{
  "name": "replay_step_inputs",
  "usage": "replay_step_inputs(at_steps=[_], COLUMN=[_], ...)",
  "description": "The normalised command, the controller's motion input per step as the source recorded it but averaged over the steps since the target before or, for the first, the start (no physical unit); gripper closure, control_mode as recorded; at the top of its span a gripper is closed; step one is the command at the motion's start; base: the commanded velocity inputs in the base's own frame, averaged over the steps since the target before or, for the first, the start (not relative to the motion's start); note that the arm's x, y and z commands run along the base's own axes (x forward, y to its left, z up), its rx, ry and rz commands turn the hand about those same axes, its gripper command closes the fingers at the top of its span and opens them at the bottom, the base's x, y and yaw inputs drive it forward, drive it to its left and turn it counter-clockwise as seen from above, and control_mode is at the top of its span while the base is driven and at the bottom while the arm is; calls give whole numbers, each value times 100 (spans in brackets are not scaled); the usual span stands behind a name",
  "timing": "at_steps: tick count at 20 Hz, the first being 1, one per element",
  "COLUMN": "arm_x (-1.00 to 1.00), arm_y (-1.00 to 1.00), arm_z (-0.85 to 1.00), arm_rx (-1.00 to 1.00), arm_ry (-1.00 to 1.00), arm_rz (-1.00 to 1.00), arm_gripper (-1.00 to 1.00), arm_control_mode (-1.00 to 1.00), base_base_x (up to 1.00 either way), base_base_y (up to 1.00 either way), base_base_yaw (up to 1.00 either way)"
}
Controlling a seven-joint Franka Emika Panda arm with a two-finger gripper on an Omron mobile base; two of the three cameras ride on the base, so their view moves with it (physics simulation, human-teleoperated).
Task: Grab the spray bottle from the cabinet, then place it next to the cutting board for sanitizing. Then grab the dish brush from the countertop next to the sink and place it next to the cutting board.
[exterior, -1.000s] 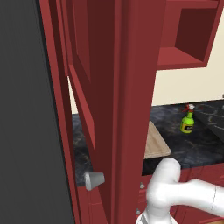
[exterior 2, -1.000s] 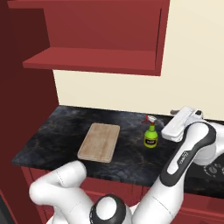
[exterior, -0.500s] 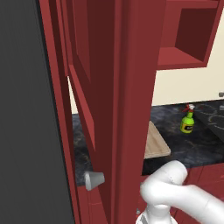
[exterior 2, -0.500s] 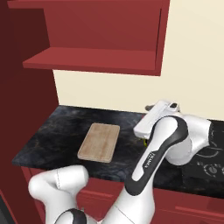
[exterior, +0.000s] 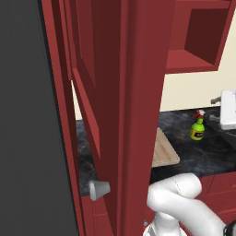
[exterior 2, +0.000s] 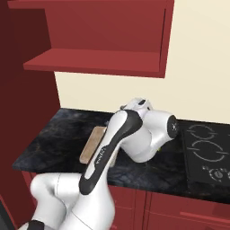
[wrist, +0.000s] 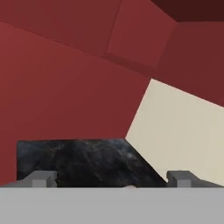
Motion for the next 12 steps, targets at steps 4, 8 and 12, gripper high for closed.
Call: replay_step_inputs(at_steps=[4,8,12], arm_x=[-25,0,0], arm_y=[36,0,0], arm_z=[0,0,0], arm_rx=[0,0,0], arm_ry=[0,0,0], arm_rz=[0,0,0], arm_gripper=[-100,-100,-100], arm_control_mode=[100,100,100], base_base_x=[-24,-100,-91], base_base_y=[3,-41,-99], base_base_yaw=[0,-2,-15])
